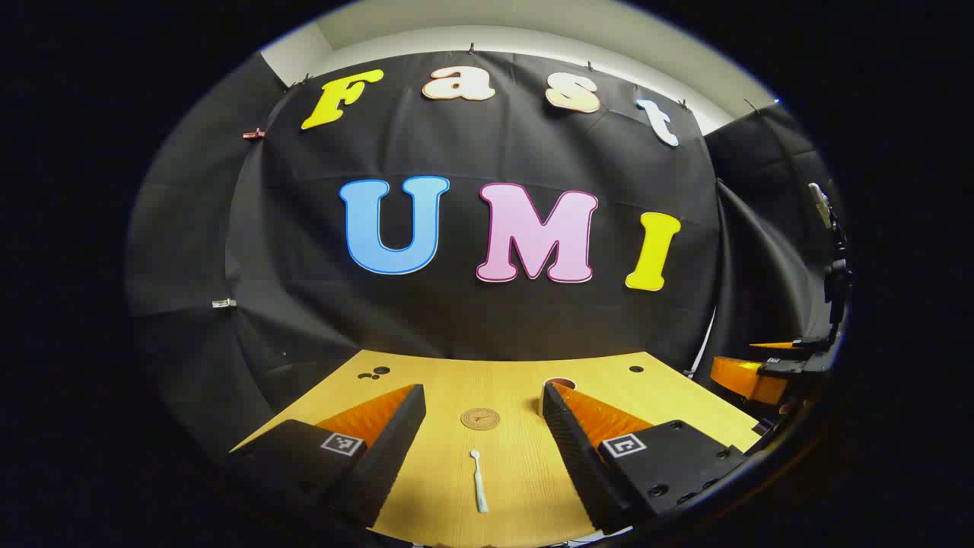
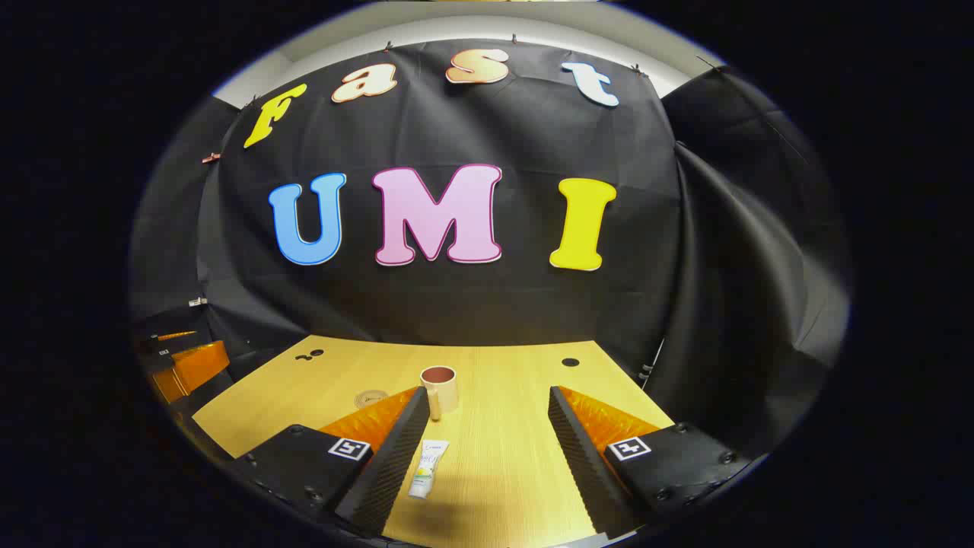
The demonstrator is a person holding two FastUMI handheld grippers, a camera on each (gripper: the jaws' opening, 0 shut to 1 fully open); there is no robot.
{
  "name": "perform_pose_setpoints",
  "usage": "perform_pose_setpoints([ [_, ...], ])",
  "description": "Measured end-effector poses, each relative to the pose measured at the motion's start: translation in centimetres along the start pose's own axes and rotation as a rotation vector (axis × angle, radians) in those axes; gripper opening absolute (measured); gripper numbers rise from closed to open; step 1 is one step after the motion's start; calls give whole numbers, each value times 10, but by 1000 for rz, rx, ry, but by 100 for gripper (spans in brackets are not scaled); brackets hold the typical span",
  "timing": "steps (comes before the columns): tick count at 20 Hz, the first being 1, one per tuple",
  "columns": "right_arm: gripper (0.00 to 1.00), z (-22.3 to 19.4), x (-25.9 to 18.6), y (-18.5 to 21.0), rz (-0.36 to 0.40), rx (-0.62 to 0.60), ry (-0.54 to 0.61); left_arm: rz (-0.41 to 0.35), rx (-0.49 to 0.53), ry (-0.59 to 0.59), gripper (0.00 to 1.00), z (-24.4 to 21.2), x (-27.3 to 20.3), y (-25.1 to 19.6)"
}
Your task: Put the toothbrush and toothpaste on the desktop into the cup, then pick up the cup and place it on the coaster on the desktop.
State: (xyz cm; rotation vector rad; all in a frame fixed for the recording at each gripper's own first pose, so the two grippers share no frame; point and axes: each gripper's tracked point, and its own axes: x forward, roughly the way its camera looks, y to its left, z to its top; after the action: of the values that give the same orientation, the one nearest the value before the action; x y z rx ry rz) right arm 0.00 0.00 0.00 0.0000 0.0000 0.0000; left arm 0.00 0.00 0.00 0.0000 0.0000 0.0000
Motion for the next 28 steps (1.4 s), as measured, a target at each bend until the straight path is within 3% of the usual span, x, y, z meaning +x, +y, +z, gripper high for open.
perform_pose_setpoints([
  [21,97,-21,31,41,70,-22,107,34,-4,61,98,-20,17,21],
  [28,97,-60,72,77,144,-17,248,99,-14,118,98,-38,17,38],
])
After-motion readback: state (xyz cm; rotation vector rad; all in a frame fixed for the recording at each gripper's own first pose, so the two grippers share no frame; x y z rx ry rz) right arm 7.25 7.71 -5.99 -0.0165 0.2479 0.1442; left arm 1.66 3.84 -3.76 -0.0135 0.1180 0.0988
